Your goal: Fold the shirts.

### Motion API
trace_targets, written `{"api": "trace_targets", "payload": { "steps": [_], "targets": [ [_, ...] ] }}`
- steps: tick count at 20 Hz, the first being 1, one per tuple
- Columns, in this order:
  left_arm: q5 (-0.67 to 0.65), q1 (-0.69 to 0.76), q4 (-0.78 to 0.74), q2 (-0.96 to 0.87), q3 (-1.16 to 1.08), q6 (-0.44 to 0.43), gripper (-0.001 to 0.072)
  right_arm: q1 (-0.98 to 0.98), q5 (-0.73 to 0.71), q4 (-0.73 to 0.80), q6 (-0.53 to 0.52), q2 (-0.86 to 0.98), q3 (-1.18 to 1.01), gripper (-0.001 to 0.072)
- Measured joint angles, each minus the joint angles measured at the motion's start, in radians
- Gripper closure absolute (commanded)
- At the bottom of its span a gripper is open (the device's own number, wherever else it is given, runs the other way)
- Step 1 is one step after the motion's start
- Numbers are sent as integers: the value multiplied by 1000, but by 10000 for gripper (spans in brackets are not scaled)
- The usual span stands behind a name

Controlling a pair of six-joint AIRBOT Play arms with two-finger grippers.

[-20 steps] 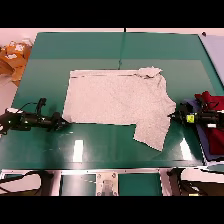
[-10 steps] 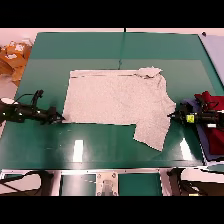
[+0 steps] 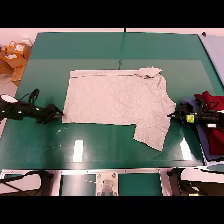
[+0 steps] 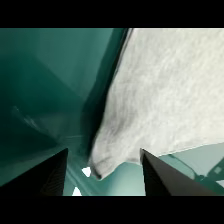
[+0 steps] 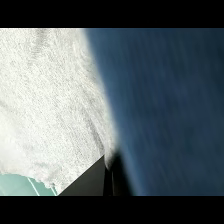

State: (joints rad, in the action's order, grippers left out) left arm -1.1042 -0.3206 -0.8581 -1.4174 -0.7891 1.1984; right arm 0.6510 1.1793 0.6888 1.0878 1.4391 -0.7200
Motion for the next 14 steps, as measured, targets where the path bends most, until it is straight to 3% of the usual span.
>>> {"api": "trace_targets", "payload": {
  "steps": [6,7,8,9,13,14],
  "targets": [
    [-11,42,193,-72,64,-69,184,0,0,0,0,0,0,703],
    [-18,37,194,-75,60,-76,216,0,0,0,0,0,0,703],
    [-21,29,187,-76,55,-82,373,0,0,0,0,0,0,703],
    [-24,13,157,-78,49,-88,421,0,0,0,0,0,0,703],
    [-64,-40,108,-77,41,-100,424,0,0,0,0,0,0,703],
    [-65,-42,106,-77,43,-104,528,0,0,0,0,0,0,703]
  ]
}}
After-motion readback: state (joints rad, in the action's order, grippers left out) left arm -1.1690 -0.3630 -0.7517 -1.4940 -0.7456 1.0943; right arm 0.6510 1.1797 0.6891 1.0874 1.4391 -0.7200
